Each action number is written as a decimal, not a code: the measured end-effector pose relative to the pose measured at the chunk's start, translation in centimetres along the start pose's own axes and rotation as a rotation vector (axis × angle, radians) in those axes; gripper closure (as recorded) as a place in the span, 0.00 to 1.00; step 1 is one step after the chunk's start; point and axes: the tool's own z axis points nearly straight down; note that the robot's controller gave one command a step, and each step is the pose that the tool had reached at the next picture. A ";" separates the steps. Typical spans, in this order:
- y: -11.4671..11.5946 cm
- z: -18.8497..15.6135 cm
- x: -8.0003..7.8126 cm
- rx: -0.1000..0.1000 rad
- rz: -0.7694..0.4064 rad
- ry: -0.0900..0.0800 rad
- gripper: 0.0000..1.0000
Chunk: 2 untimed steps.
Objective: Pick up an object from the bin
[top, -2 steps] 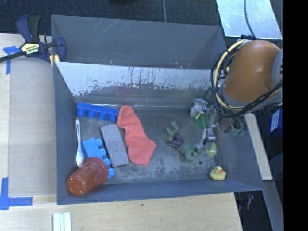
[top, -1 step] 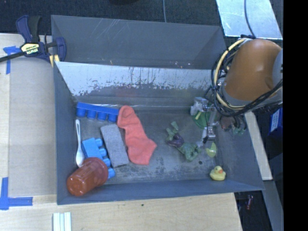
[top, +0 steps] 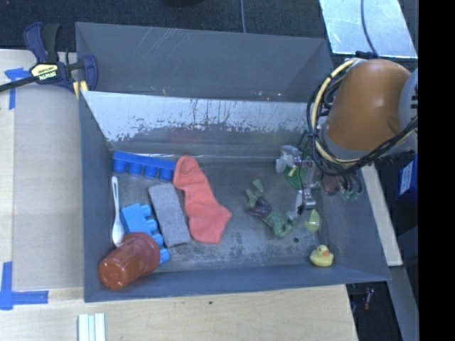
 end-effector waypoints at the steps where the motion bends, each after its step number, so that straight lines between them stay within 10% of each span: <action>1: 1.0 0.4 0.4 -0.001 0.048 -0.001 0.00; 2: 6.6 7.3 1.3 0.000 0.031 -0.010 0.00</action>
Offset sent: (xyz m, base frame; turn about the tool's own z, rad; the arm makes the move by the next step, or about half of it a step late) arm -0.0217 0.0693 -0.0777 0.0267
